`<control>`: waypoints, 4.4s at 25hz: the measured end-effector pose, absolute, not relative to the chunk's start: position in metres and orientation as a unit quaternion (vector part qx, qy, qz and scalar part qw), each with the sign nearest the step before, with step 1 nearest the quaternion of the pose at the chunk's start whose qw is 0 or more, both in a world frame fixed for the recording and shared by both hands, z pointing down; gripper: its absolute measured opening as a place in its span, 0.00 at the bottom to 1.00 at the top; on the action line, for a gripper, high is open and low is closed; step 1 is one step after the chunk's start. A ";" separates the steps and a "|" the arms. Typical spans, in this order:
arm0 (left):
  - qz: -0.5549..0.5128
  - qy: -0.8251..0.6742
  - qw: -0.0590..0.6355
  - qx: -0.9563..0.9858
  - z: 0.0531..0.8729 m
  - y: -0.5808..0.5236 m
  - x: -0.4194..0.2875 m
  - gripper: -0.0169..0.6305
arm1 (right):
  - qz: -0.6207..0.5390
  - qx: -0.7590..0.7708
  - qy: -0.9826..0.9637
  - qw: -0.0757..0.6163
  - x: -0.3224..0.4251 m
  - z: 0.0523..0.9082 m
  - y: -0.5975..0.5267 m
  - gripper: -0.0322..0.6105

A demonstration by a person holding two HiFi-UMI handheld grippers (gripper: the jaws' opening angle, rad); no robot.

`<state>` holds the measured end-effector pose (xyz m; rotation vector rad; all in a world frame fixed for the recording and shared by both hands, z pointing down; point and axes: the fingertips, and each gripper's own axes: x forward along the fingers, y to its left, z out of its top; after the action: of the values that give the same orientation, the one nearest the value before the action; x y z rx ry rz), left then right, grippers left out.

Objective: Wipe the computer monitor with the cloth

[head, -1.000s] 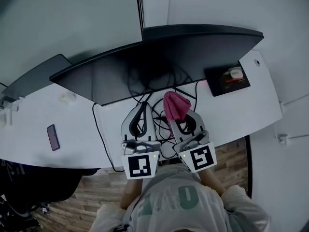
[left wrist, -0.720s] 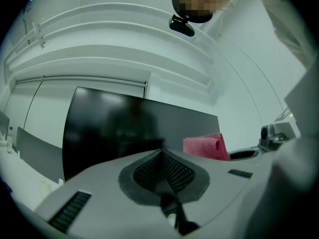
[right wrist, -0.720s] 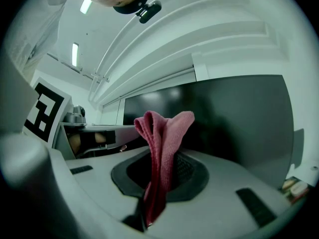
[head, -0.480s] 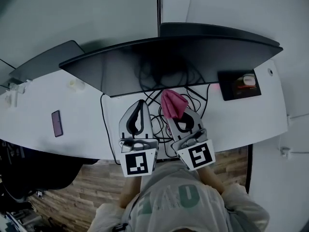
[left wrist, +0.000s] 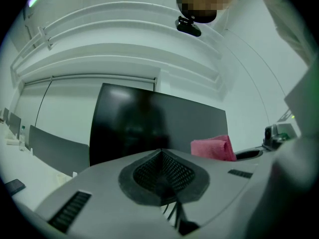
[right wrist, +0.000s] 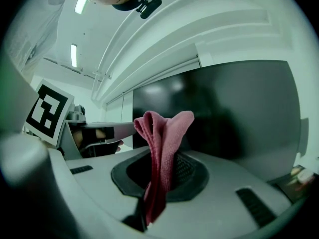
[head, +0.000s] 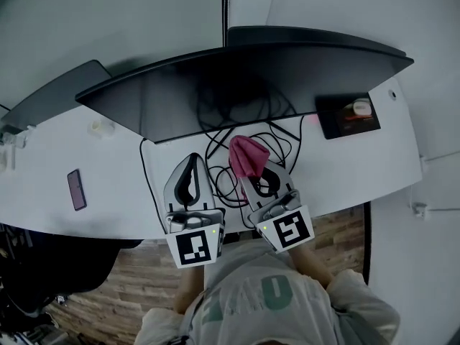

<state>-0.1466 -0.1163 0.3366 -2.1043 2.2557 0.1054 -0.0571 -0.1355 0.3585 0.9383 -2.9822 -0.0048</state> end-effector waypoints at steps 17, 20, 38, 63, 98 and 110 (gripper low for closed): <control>0.040 0.714 0.026 -0.699 0.335 -0.136 -0.110 0.05 | -0.009 0.337 -0.942 0.009 -0.015 0.363 -0.159 0.13; 0.036 0.729 0.023 -0.683 0.337 -0.127 -0.122 0.05 | -0.007 0.310 -0.951 0.014 -0.033 0.368 -0.151 0.13; -0.031 0.821 -0.027 -0.569 0.427 -0.049 -0.248 0.05 | 0.082 0.145 -0.976 0.139 -0.233 0.526 -0.104 0.13; -0.015 0.817 -0.069 -0.573 0.471 -0.070 -0.267 0.05 | 0.116 0.273 -0.942 0.157 -0.260 0.570 -0.192 0.13; -0.023 0.666 -0.054 -0.743 0.428 -0.254 0.008 0.05 | 0.154 0.464 -0.858 0.159 0.095 0.567 -0.348 0.13; -0.014 0.609 -0.039 -0.792 0.422 -0.313 0.115 0.05 | 0.108 0.525 -0.827 0.173 0.221 0.563 -0.401 0.13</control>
<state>0.1150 -0.3132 0.4215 -2.5529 1.9627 -0.0457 0.2210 -0.4011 0.5632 1.4882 -2.3445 0.3064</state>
